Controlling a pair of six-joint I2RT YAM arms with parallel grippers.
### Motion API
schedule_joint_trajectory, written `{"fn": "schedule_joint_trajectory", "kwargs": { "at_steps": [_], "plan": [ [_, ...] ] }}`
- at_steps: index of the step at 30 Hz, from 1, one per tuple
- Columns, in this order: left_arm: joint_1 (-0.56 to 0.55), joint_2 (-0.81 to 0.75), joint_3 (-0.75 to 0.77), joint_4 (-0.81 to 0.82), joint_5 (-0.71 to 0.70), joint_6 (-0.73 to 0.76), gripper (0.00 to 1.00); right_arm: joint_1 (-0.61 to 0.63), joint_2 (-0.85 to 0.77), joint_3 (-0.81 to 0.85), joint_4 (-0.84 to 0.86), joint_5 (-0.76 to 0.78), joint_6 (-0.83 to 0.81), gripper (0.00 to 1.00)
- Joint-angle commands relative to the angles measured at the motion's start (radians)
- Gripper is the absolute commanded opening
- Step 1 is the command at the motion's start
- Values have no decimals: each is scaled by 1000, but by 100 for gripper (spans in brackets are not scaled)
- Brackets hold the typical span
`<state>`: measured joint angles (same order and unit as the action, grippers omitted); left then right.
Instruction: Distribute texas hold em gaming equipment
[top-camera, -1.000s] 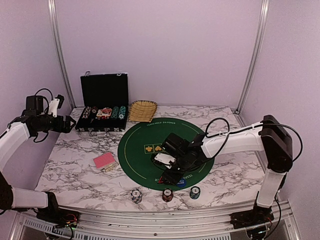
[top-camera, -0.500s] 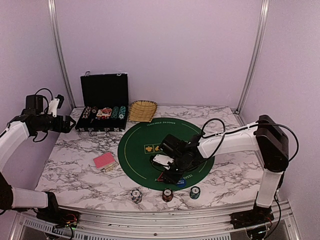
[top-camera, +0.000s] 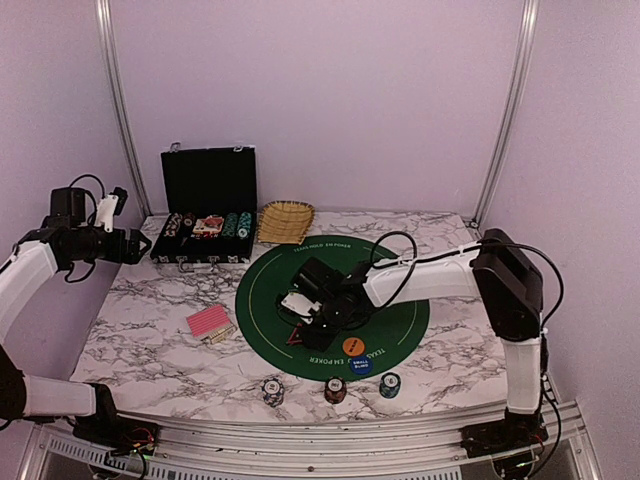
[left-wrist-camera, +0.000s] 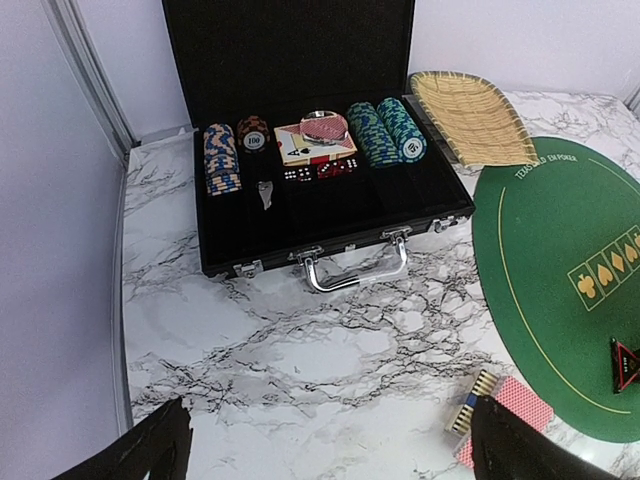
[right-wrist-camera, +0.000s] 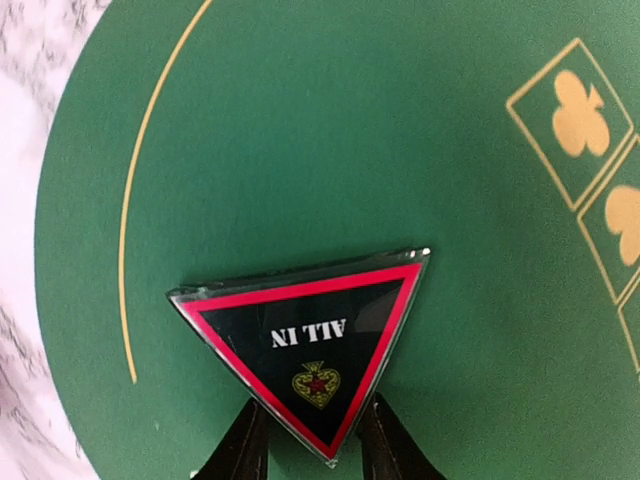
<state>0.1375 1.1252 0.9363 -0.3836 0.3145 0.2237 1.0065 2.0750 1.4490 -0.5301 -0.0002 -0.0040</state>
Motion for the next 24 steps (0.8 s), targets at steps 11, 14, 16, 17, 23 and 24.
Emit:
{"fn": "schedule_joint_trajectory", "kwargs": {
  "at_steps": [11,14,16,17,23,24],
  "plan": [
    [4,-15,26,-107,75,1,99,-3,311,430,75,88,56,29],
    [4,-24,15,-132,98,16,99,-8,352,489,88,102,62,29],
    [4,-29,8,-146,106,28,99,-13,376,522,103,112,70,28],
    [4,-31,6,-152,107,34,99,-17,389,542,106,116,75,28],
    [4,-38,6,-187,127,58,99,-34,452,667,99,74,80,31],
    [3,-36,4,-190,131,59,99,-35,452,670,98,61,75,33]
  ]
}}
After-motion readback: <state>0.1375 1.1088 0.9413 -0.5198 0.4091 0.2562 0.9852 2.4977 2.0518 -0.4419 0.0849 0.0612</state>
